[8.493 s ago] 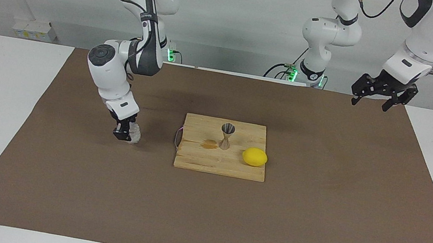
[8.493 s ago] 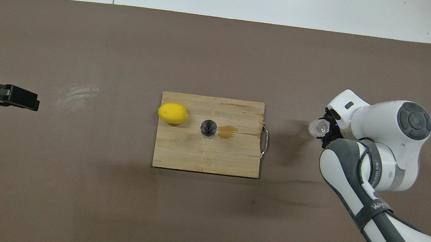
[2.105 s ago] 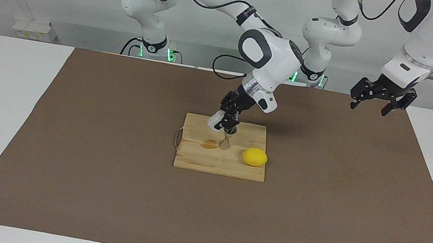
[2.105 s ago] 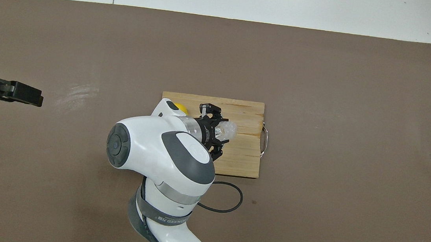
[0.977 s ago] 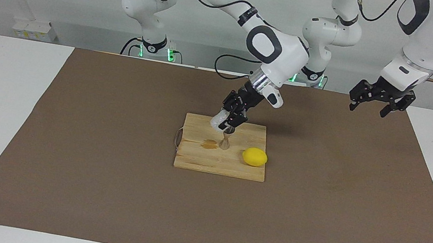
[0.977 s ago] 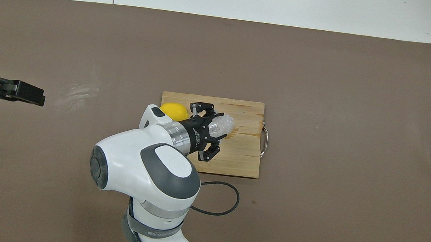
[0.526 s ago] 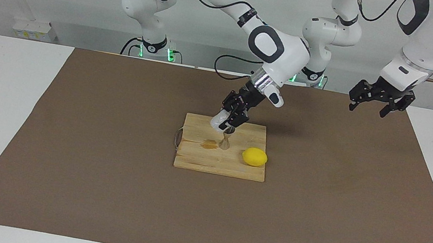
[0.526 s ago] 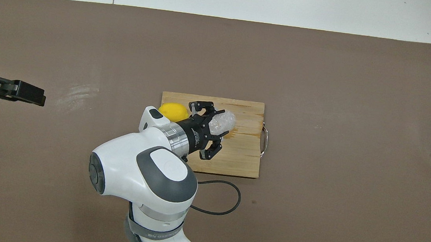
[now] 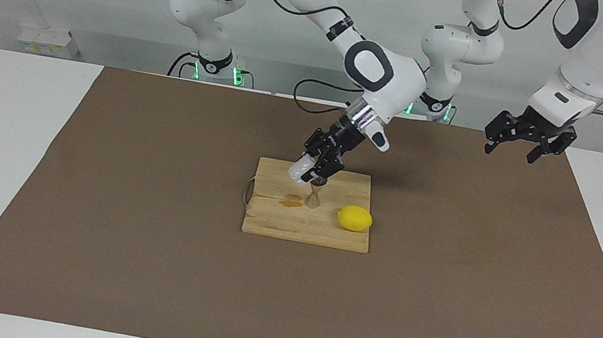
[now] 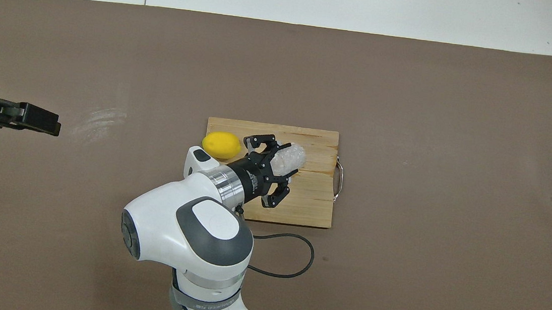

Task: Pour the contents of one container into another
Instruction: 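Hold the white cup tilted with the right gripper to pour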

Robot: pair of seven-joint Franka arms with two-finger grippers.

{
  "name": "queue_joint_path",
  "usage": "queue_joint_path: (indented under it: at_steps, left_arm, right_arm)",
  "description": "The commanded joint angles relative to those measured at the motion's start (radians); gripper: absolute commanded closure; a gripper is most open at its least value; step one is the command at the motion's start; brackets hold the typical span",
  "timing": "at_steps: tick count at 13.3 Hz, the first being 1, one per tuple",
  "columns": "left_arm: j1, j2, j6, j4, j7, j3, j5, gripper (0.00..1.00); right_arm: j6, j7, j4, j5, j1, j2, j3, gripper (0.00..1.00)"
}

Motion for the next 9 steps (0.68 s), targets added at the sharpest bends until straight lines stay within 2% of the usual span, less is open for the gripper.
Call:
queue_joint_path:
  at_steps: [1, 9]
  left_arm:
    - [-0.015, 0.006, 0.012, 0.002, -0.016, 0.008, -0.009, 0.0]
    - [-0.015, 0.013, 0.01, 0.003, -0.016, 0.008, -0.009, 0.0]
  right_arm:
    - [0.032, 0.022, -0.069, -0.053, -0.005, -0.045, 0.008, 0.89]
    - [0.035, 0.089, -0.122, -0.129, 0.023, -0.059, 0.008, 0.89]
